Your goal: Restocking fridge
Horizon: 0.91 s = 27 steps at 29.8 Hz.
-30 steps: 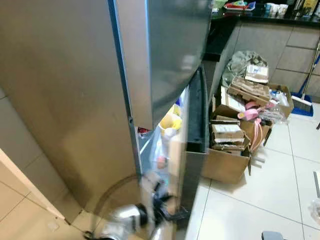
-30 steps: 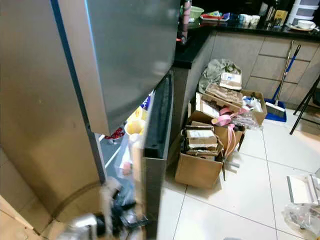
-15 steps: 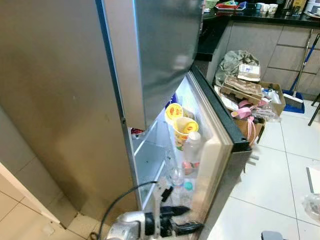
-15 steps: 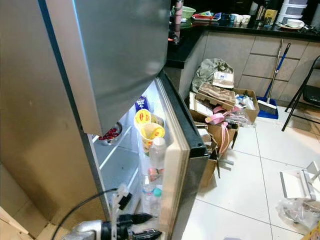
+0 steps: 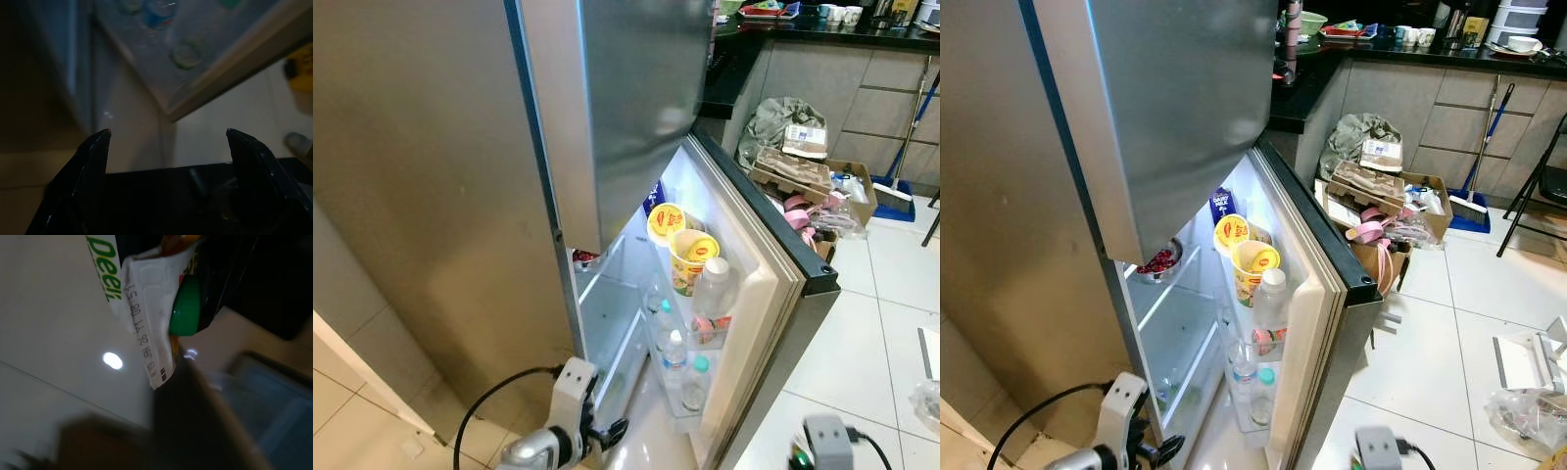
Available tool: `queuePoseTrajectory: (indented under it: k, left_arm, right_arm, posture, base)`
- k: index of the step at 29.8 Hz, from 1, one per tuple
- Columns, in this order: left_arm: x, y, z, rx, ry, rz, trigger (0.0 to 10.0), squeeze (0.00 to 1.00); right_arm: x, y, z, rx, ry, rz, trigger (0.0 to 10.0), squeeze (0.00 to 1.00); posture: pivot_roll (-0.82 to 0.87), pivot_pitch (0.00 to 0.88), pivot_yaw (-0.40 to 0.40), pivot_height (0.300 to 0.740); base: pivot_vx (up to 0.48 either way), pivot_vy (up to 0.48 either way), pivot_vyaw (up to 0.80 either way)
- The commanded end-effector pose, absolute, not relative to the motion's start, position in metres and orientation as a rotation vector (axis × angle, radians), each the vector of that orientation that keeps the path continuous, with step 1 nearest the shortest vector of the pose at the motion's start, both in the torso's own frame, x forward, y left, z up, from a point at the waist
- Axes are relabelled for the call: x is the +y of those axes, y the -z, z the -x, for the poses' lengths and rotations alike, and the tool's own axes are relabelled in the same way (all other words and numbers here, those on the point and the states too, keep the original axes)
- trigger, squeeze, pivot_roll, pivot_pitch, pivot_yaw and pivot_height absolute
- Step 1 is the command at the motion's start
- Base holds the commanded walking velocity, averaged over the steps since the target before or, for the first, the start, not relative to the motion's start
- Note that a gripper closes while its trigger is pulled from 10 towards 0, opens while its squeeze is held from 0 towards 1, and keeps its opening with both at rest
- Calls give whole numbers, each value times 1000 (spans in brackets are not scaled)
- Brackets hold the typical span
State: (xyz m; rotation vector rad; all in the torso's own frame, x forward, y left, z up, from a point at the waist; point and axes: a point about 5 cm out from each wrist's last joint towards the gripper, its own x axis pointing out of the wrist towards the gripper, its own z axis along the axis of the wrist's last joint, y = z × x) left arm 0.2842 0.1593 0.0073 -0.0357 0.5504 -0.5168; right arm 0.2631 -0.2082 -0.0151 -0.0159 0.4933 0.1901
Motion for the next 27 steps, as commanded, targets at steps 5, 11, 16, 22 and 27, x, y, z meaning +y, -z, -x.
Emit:
queuePoseTrajectory:
  k: [5, 11, 16, 22, 27]
  left_arm:
    - [162, 5, -273, 586, 492, 22, 10000, 0]
    - [159, 8, -270, 594, 504, 14, 10000, 0]
    - [160, 8, -271, 591, 492, 6, 10000, 0]
    - [161, 7, -273, 583, 487, -2, 10000, 0]
    - [163, 8, -272, 589, 481, -12, 10000, 0]
  right_arm:
    - [-186, 16, -262, 503, -396, -37, 10000, 0]
    - [-169, 6, -269, 480, -601, -83, 10000, 0]
    - [-180, -6, -284, 396, -453, 27, 10000, 0]
    - [-211, -27, -302, 293, -151, 107, 10000, 0]
    - [-245, -31, -302, 310, 94, 108, 10000, 0]
  posture:
    - [-112, 132, 4, 740]
    - [-112, 133, 5, 740]
    - [-111, 133, 10, 740]
    - [-110, 132, 11, 740]
    - [-104, 129, 12, 740]
  base:
    - [0, 0, 0]
    - [0, 0, 0]
    - [0, 0, 0]
    - [0, 0, 0]
    - [0, 0, 0]
